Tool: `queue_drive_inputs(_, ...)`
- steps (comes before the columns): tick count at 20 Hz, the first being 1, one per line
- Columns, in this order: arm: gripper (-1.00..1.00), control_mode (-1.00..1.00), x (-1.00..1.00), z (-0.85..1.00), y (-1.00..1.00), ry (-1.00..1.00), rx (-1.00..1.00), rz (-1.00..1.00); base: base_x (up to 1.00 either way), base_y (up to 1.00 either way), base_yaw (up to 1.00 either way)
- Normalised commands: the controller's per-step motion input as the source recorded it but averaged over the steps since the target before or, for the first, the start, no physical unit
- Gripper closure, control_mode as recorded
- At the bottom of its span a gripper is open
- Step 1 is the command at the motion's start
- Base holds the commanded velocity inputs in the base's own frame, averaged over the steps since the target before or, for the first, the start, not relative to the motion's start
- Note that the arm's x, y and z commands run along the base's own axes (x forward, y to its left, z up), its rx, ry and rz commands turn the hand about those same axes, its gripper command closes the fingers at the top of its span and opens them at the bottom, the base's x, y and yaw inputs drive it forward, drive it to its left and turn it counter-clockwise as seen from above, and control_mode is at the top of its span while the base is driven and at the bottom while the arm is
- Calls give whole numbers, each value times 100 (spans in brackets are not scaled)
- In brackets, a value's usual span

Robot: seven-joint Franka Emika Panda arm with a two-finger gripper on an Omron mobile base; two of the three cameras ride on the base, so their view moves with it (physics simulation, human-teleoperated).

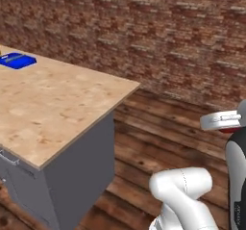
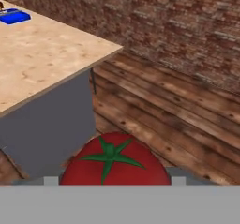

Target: Gather the tomato and garlic from the fridge and place them on a tray on the dining counter. Then gather the fish and chicken drumstick from the fridge and place them on the other tray.

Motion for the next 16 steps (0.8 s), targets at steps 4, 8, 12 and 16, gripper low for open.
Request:
queue_drive_inputs(4, 100, 100, 0, 0, 0, 0, 0, 0, 64, -100, 8)
queue_drive_inputs(8, 100, 100, 0, 0, 0, 0, 0, 0, 58, -100, 8)
queue_drive_inputs(12, 100, 100, 0, 0, 0, 0, 0, 0, 57, -100, 11)
queue_drive_inputs(16, 100, 100, 0, 0, 0, 0, 0, 0, 56, -100, 11)
